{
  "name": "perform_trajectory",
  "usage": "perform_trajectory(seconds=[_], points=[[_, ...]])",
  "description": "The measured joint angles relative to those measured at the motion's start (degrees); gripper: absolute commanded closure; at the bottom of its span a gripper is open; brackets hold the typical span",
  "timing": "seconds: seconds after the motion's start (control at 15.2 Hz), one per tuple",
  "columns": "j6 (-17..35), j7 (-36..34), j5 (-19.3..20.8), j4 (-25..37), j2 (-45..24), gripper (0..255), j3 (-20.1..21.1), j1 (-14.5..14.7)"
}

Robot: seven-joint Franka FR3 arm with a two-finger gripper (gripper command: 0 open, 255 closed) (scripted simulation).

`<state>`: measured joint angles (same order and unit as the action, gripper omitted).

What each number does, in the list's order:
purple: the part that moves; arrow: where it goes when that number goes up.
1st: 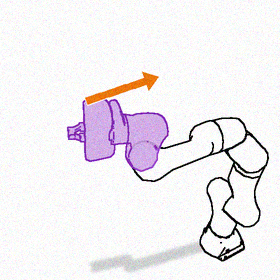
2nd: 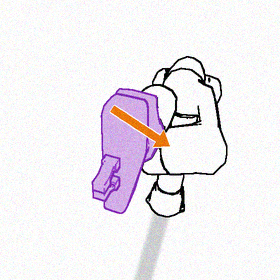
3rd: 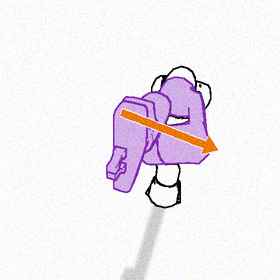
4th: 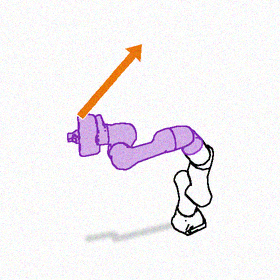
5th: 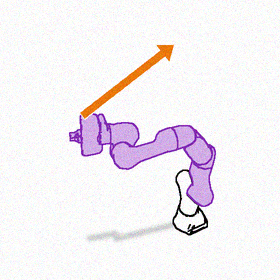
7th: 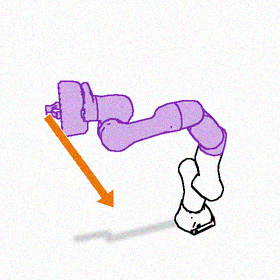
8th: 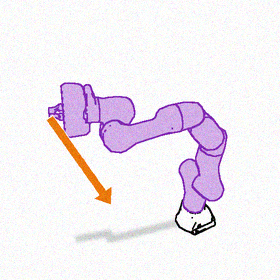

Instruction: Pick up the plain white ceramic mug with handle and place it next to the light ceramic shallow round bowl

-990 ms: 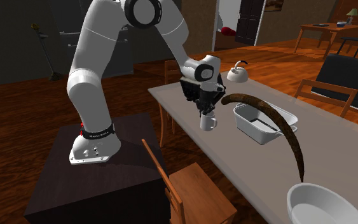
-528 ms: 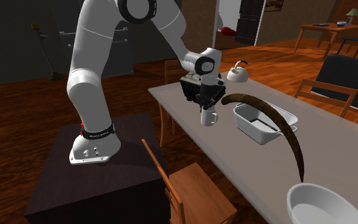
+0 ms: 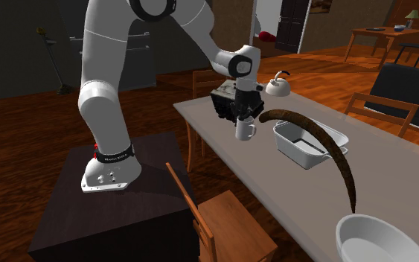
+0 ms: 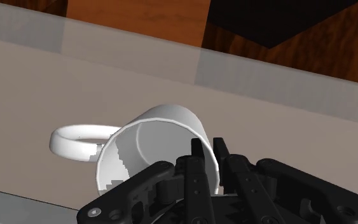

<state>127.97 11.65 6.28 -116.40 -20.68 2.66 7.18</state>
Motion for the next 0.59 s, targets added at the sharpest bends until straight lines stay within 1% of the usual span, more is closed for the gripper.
perform_trajectory(seconds=[0.59], points=[[-5.87,0.78,-0.63,1.45,4.46,255,0.19,-0.16]])
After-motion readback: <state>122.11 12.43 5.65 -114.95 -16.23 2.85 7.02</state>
